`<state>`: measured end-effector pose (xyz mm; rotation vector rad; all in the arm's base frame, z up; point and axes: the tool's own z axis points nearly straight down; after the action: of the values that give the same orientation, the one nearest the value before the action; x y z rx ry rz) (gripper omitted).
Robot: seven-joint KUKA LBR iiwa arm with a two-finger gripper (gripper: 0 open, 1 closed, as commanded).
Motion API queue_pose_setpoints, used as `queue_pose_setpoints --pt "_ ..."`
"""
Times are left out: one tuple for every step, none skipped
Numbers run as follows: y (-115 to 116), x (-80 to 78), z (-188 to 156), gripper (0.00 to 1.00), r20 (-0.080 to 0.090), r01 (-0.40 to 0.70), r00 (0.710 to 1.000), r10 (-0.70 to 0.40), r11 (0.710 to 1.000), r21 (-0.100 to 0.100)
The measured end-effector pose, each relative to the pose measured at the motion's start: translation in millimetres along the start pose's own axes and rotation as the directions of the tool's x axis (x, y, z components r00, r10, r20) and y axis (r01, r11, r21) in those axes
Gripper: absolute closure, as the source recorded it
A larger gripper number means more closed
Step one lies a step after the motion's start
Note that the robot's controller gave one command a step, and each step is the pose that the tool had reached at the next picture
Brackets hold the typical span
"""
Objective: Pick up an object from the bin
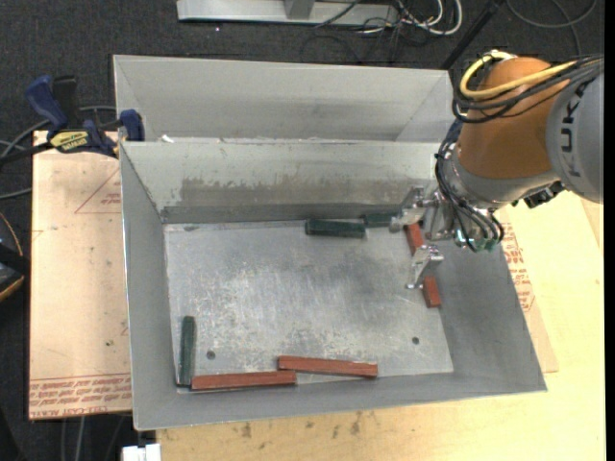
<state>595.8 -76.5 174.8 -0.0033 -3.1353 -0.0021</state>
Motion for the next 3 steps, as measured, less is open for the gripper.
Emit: queue_pose_setpoints --pt "0 -1.8 -4 0.0 0.008 0.001 1.0 -0.001 1.0 0.001" --pt "-44 -14.4 -31 0.0 0.009 0.018 1.0 -0.018 1.0 0.0" --pt "-52 18.9 51 1.0 0.007 0.267 0.964 -0.267 0.964 0.003"
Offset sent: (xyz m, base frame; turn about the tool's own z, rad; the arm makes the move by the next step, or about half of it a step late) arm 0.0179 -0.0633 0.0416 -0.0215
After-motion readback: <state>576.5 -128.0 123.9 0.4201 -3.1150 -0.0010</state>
